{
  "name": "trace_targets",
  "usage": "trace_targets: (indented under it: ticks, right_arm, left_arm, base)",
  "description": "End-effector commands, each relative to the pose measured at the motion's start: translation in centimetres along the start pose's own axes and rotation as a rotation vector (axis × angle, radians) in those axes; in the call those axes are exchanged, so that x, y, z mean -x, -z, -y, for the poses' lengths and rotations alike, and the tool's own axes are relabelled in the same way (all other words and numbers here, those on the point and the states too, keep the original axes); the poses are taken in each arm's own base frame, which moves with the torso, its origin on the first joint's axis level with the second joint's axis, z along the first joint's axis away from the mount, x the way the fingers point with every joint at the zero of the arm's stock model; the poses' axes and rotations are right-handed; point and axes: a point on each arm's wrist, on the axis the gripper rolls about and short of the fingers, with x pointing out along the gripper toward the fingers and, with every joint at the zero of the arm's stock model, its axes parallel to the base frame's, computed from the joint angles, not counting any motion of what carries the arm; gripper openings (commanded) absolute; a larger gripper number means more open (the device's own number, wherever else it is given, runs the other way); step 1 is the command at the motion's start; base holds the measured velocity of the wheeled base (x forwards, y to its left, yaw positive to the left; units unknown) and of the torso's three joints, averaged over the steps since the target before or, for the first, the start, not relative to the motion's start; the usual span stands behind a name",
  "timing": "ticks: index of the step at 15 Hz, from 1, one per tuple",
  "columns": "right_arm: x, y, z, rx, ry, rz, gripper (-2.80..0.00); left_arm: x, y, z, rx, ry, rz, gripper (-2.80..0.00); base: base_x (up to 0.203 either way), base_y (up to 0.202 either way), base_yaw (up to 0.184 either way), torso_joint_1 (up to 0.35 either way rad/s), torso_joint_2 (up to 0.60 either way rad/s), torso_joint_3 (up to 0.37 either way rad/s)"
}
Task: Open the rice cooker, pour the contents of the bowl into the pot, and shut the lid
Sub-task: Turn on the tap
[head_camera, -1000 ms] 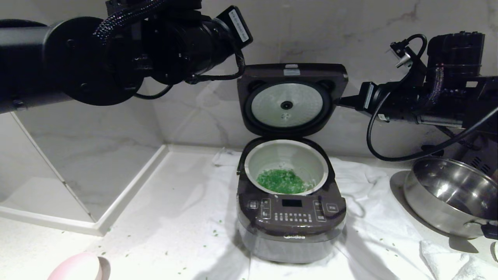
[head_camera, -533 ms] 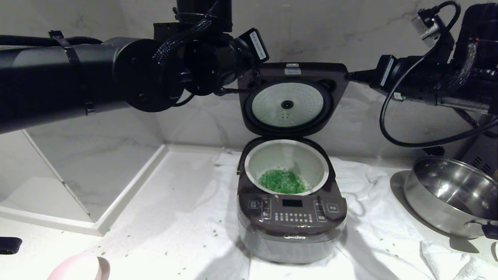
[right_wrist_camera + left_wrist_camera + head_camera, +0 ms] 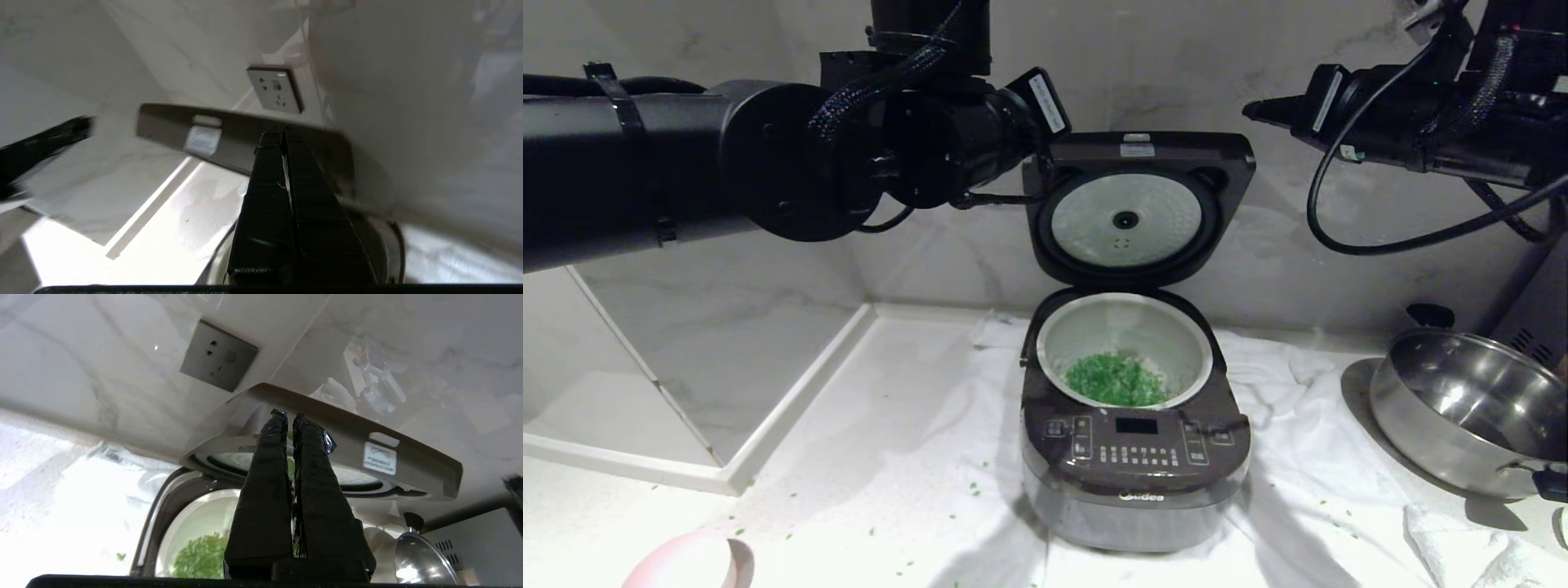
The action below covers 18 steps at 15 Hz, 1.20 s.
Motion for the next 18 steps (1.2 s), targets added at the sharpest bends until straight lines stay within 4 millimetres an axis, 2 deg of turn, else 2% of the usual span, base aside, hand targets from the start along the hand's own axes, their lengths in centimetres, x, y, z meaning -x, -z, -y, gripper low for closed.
trace_targets:
  ticks: [1, 5, 9, 12, 15, 18]
  right_arm:
    - [-2.9, 0.6, 1.9, 0.004, 0.031, -0.003, -2.8]
    - [-6.2, 0.8, 3.5, 0.009, 0.051, -0.005, -2.8]
    - [-6.1, 2.1, 2.5, -0.001, 0.033, -0.054, -2.8]
    - [-6.3, 2.8, 1.7, 0.017, 0.015, -0.079, -2.8]
    - [-4.8, 4.7, 1.5, 0.0, 0.025, -0.151, -2.8]
    - [-1.6, 6.9, 1.2, -0.022, 0.035, -0.231, -2.8]
  left_arm:
    - [1.3, -1.0, -0.2, 0.015, 0.004, 0.014, -2.8]
    - [2.6, -1.9, -0.3, 0.021, 0.013, 0.024, -2.8]
    - [2.3, -1.5, -0.2, 0.019, 0.015, 0.014, -2.8]
    - [2.7, -2.0, -0.3, 0.032, 0.016, 0.024, -2.8]
    - [2.6, -1.9, -0.2, 0.029, 0.015, 0.021, -2.8]
    - [1.6, -0.8, -0.2, 0.019, 0.009, 0.001, -2.8]
  base:
    - [0.0, 0.0, 0.0, 0.0, 0.0, 0.0]
    - [0.0, 0.0, 0.0, 0.0, 0.0, 0.0]
    - [0.0, 0.0, 0.0, 0.0, 0.0, 0.0]
    - [0.0, 0.0, 0.0, 0.0, 0.0, 0.0]
    - [0.0, 0.0, 0.0, 0.0, 0.0, 0.0]
    - [0.0, 0.0, 0.0, 0.0, 0.0, 0.0]
